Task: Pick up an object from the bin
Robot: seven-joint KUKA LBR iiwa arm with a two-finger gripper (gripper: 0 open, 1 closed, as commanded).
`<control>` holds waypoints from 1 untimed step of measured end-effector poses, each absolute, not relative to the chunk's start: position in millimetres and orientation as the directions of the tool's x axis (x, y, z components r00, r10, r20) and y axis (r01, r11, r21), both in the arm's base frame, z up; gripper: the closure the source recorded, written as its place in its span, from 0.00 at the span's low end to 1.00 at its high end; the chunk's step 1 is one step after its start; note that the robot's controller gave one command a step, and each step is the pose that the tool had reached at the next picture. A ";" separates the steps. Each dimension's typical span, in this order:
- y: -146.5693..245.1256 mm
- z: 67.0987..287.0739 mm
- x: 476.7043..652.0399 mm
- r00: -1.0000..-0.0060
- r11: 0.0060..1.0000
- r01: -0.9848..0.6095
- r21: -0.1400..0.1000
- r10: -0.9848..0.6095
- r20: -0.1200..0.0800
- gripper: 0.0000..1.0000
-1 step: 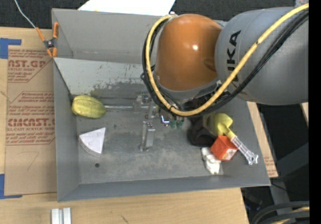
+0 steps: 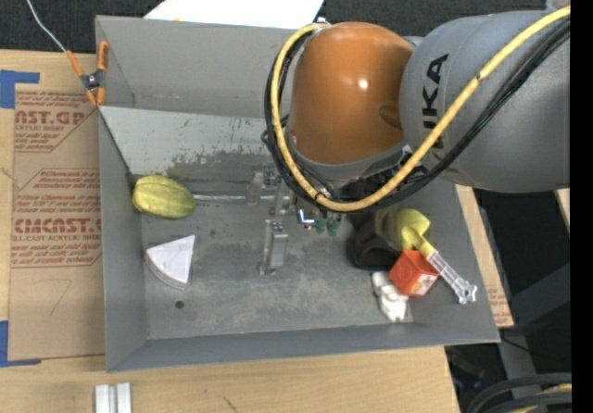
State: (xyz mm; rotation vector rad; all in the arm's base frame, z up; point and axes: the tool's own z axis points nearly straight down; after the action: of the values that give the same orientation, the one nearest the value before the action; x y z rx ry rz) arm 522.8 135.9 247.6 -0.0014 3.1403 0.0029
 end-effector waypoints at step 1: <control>230.6 180.8 573.6 -1.000 1.000 -0.017 0.004 -0.017 -0.001 0.00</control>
Offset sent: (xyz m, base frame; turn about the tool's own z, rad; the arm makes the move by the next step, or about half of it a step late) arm 0.0578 0.0363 -0.1776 -0.1142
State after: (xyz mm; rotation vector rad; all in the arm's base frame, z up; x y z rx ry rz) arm 573.6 230.6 180.8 -0.0262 3.1401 0.0069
